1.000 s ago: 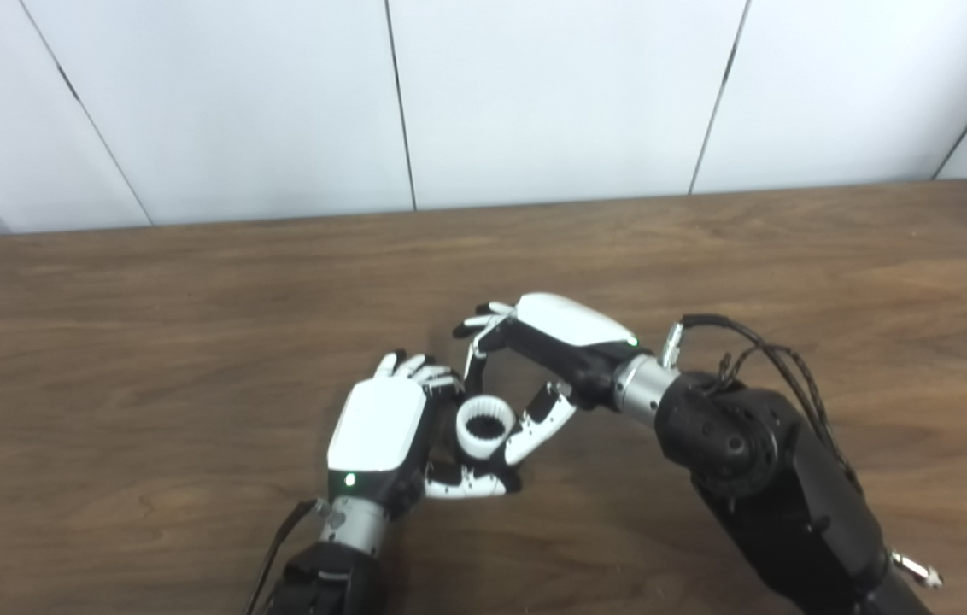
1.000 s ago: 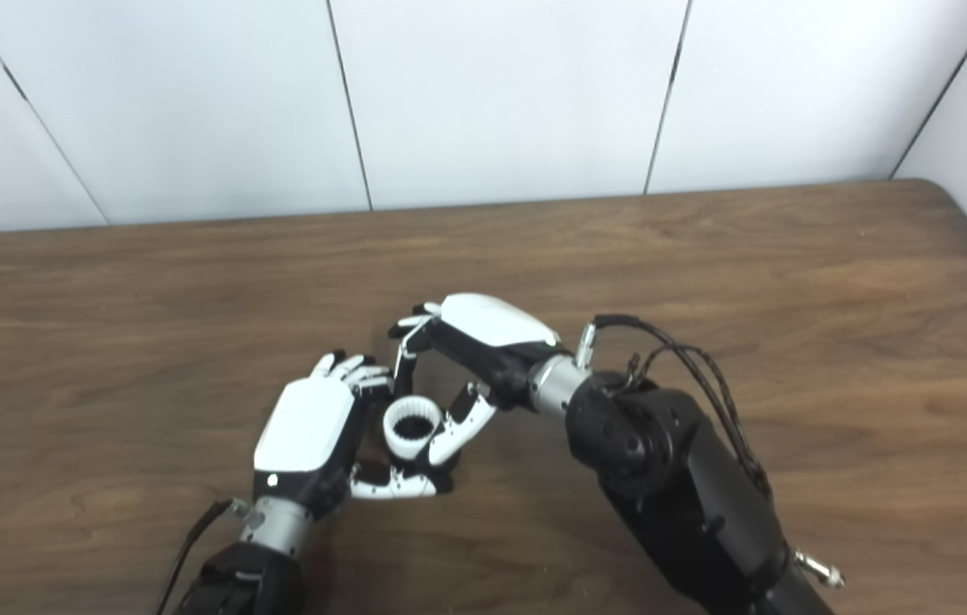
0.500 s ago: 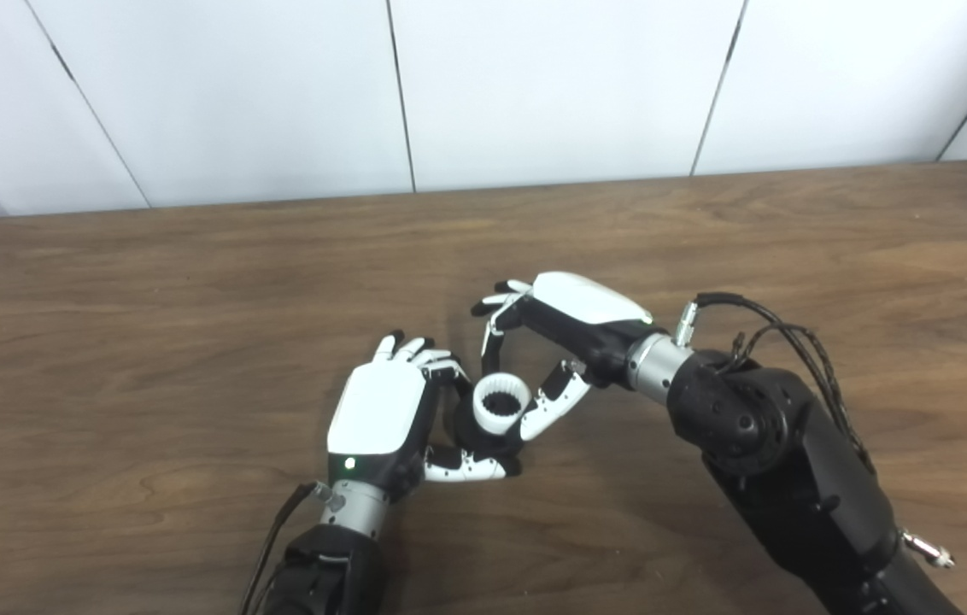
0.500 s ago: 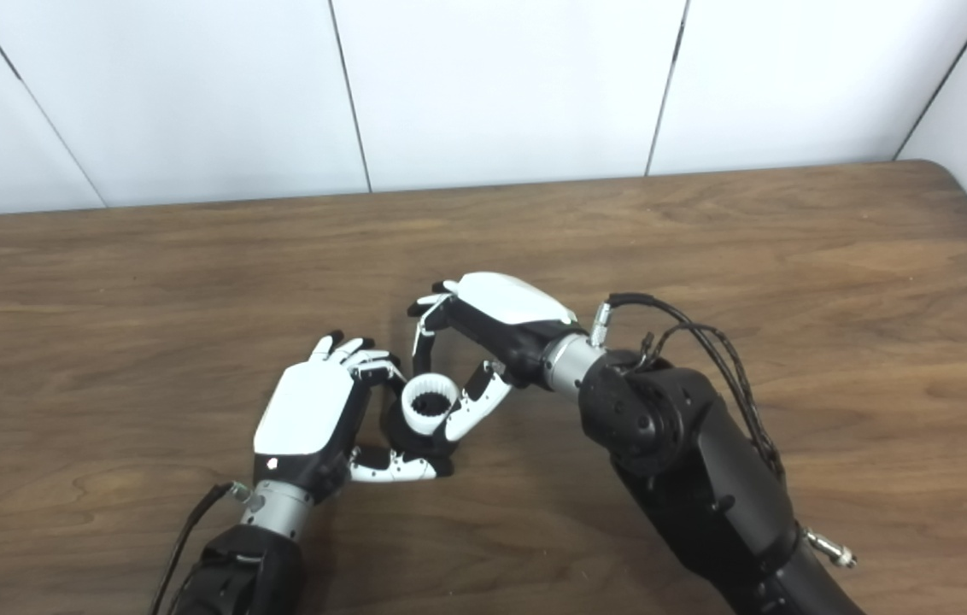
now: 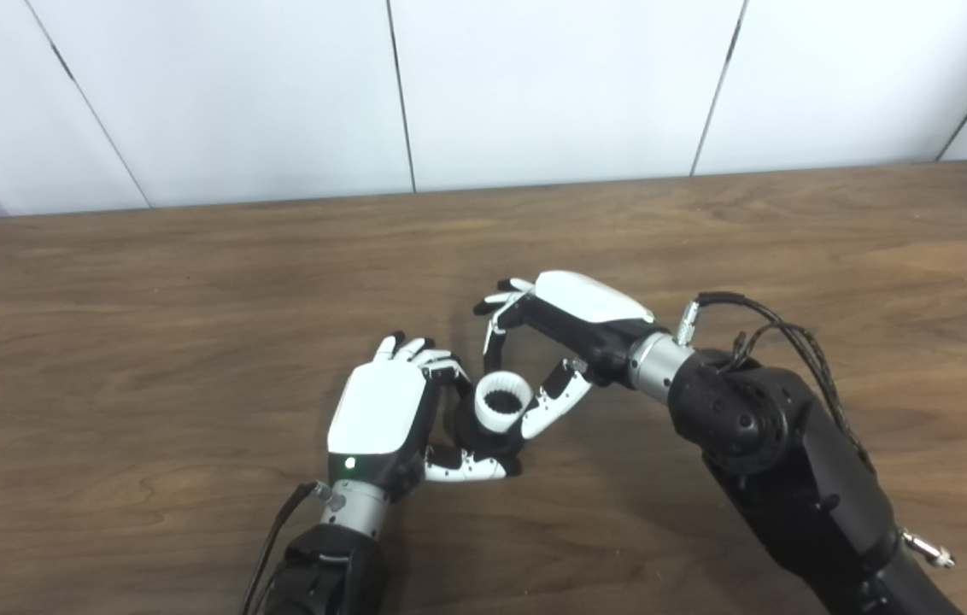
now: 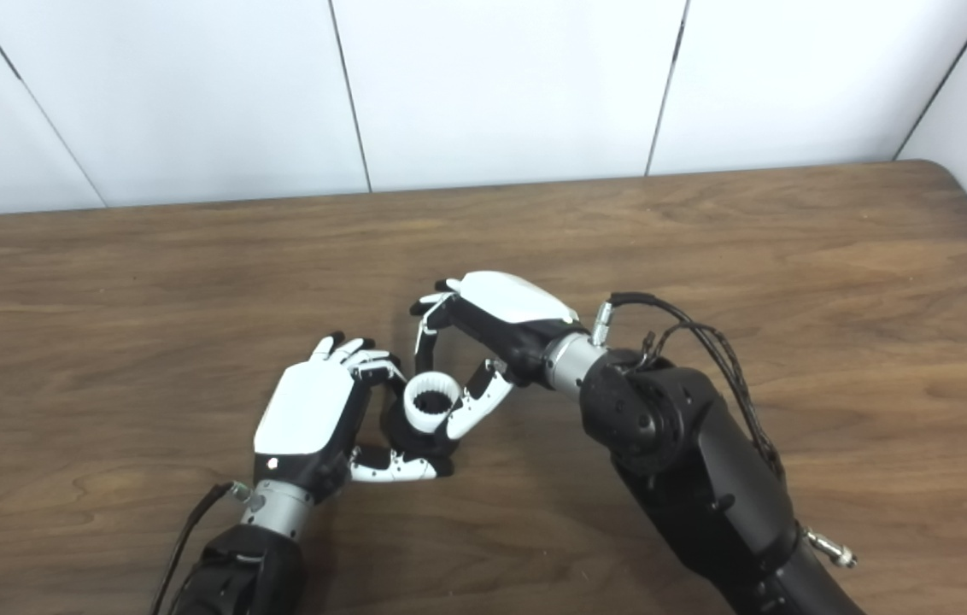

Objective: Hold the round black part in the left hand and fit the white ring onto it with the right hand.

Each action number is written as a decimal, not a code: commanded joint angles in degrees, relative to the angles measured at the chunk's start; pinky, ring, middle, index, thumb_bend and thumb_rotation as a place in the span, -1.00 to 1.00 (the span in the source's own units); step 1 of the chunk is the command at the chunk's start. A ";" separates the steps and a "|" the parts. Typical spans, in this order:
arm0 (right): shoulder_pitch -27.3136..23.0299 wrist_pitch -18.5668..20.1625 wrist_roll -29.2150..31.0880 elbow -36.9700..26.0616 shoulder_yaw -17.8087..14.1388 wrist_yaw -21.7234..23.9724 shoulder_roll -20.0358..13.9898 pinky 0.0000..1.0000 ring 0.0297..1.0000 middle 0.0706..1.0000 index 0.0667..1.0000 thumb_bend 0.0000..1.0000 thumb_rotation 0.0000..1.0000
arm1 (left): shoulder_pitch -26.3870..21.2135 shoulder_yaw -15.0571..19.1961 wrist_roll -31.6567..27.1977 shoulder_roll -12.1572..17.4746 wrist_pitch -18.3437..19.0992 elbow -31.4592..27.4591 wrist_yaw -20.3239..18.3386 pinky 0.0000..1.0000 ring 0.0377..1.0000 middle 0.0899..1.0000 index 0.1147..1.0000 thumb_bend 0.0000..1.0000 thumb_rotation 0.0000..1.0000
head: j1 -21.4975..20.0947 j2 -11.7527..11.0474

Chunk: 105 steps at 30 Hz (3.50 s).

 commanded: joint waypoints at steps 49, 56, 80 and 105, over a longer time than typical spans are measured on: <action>-1.21 -2.69 0.70 0.26 -0.95 -2.08 -0.49 1.00 0.97 0.75 -0.10 0.05 -0.74 | -0.97 -0.97 1.01 -1.87 1.07 -0.59 -0.78 0.96 0.77 0.49 -0.17 0.05 -0.89 | 0.78 0.20; -1.31 -2.32 0.70 -0.47 -0.45 -1.35 -0.46 1.00 0.98 0.76 -0.10 0.05 -0.74 | -0.94 -1.60 1.87 -2.25 1.44 -0.46 -1.01 0.96 0.77 0.50 -0.16 0.05 -0.89 | 1.23 0.51; -0.98 -2.56 1.65 0.97 -0.87 -1.67 -1.92 0.98 0.99 0.76 -0.10 0.05 -0.74 | -1.20 -1.04 1.55 -2.94 1.85 -0.14 -0.57 0.99 0.78 0.49 -0.17 0.05 -0.89 | 1.62 0.28; -1.37 -5.78 2.05 1.89 -1.14 -2.91 -3.23 0.95 0.99 0.81 0.24 1.00 -0.44 | -1.41 -1.03 1.49 -3.14 1.84 0.06 -0.58 0.99 0.78 0.50 -0.17 0.05 -0.89 | 1.58 0.46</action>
